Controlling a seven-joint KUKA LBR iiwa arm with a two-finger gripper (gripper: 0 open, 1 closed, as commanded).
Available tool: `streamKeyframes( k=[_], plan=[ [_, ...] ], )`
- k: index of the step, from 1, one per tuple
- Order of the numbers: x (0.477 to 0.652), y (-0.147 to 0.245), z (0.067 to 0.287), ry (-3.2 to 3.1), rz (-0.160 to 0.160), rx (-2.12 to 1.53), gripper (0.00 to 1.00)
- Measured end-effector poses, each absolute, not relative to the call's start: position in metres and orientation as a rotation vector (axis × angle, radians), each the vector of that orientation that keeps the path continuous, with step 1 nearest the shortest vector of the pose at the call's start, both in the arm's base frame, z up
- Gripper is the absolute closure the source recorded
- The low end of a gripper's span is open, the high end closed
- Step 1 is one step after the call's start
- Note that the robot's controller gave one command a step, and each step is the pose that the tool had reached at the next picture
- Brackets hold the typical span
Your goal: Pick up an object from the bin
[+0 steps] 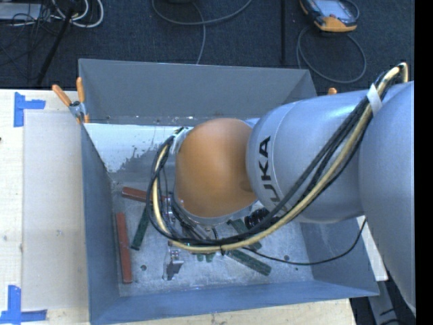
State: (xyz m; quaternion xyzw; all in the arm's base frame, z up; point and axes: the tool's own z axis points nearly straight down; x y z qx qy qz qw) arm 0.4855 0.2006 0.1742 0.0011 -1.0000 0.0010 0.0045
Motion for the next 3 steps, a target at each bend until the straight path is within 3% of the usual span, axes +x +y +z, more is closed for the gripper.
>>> streamKeyframes(
  k=[1,2,3],
  plan=[
    [0.488,0.200,0.178,-3.139,0.001,-0.002,0.00],
    [0.508,0.155,0.184,-3.137,-0.001,0.118,0.00],
    [0.572,0.147,0.170,-3.133,0.002,0.278,0.00]
  ],
)
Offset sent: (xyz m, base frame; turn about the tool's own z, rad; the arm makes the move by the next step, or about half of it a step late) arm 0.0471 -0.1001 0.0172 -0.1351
